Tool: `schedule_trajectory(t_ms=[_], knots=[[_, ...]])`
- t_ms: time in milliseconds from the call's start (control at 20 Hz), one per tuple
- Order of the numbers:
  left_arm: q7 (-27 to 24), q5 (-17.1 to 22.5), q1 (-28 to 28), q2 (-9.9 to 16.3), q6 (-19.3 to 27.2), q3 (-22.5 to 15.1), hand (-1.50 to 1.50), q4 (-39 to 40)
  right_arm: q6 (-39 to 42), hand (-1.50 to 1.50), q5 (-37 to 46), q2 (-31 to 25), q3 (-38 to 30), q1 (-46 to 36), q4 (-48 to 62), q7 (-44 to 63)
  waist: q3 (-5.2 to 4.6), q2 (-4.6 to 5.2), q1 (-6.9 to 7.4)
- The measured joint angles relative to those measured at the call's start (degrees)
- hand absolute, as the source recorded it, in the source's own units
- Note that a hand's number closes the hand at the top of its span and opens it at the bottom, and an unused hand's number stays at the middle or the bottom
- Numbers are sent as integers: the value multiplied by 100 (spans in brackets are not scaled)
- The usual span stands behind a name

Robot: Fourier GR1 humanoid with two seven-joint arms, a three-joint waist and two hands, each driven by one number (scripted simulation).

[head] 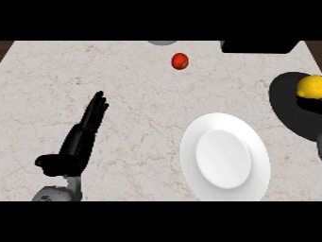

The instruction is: Pick the lemon from the plate and place it in the pan

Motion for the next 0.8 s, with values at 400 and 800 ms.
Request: schedule_trajectory(t_ms=[400, 800], knots=[[-103, -56, 136, -85, -54, -124, 0, -44, -668, 150, -936, -895, -839, -1024, 2468, -1616, 9, 38, 114], [6, -82, 43, -107, -88, -198, 0, -152, 789, -150, -755, -1496, -680, -1388, 4141, -1331, 18, 110, 268]])
